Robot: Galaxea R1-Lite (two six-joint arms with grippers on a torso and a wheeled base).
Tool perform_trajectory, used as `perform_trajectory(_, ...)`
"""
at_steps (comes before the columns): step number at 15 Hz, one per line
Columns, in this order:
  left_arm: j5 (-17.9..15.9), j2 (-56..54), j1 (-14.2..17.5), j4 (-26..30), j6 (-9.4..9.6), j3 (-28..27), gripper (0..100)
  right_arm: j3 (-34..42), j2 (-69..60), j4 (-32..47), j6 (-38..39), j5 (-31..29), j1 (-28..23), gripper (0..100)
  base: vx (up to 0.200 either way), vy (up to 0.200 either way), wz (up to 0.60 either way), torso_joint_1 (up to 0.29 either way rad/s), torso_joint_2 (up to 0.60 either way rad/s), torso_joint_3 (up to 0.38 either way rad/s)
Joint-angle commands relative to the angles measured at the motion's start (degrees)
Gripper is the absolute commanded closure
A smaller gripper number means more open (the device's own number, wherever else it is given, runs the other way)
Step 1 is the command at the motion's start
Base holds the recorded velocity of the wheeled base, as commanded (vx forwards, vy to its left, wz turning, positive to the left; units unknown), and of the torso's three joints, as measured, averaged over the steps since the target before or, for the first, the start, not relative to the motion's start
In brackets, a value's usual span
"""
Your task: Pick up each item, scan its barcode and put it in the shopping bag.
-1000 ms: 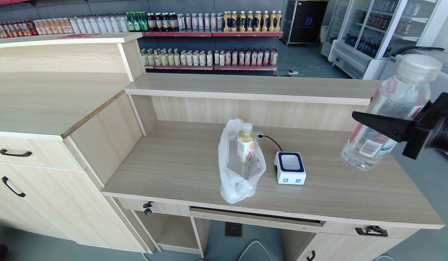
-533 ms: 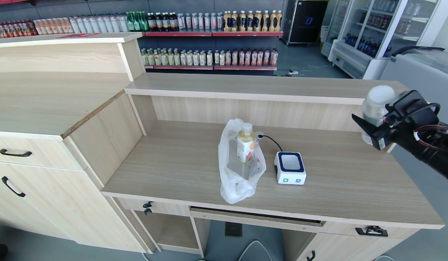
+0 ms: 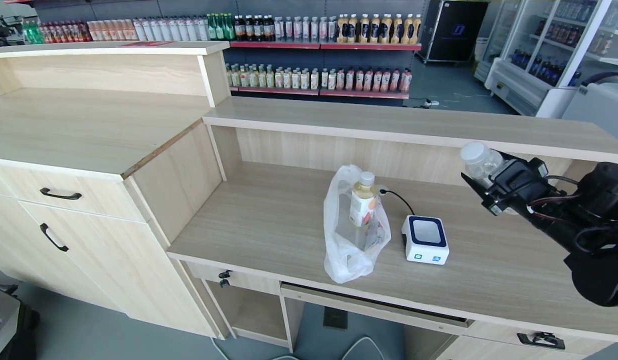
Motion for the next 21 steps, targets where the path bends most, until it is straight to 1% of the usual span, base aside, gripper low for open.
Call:
perform_trajectory(1,0.0,0.01,0.0,-0.01,-0.01,0.01,0,-0.89,5.23,-3.29,-0.72,1.14,-0.27,100,0.0,0.0,0.0,0.0,0.0,0.0)
perform_trajectory(3,0.0,0.01,0.0,-0.01,-0.01,0.01,0,-1.68,9.63,-3.29,-2.39,2.1,-1.41,100,0.0,0.0,0.0,0.0,0.0,0.0)
perform_trajectory(5,0.0,0.01,0.0,-0.01,-0.01,0.01,0,-4.49,12.79,-3.29,-5.73,5.71,-3.17,100,0.0,0.0,0.0,0.0,0.0,0.0)
perform_trajectory(7,0.0,0.01,0.0,-0.01,-0.01,0.01,0,-6.87,15.17,-3.29,-6.17,8.26,-3.43,100,0.0,0.0,0.0,0.0,0.0,0.0)
perform_trajectory(9,0.0,0.01,0.0,-0.01,-0.01,0.01,0,-9.5,16.92,-3.29,-6.08,8.61,-3.43,100,0.0,0.0,0.0,0.0,0.0,0.0)
perform_trajectory(11,0.0,0.01,0.0,-0.01,-0.01,0.01,0,-10.12,17.89,-3.29,-6.08,9.05,-3.43,100,0.0,0.0,0.0,0.0,0.0,0.0)
perform_trajectory(17,0.0,0.01,0.0,-0.01,-0.01,0.01,0,-10.12,20.0,-3.29,-6.17,14.41,-3.43,100,0.0,0.0,0.0,0.0,0.0,0.0)
perform_trajectory(21,0.0,0.01,0.0,-0.01,-0.01,0.01,0,-10.03,21.23,-3.29,-6.17,15.02,-3.52,100,0.0,0.0,0.0,0.0,0.0,0.0)
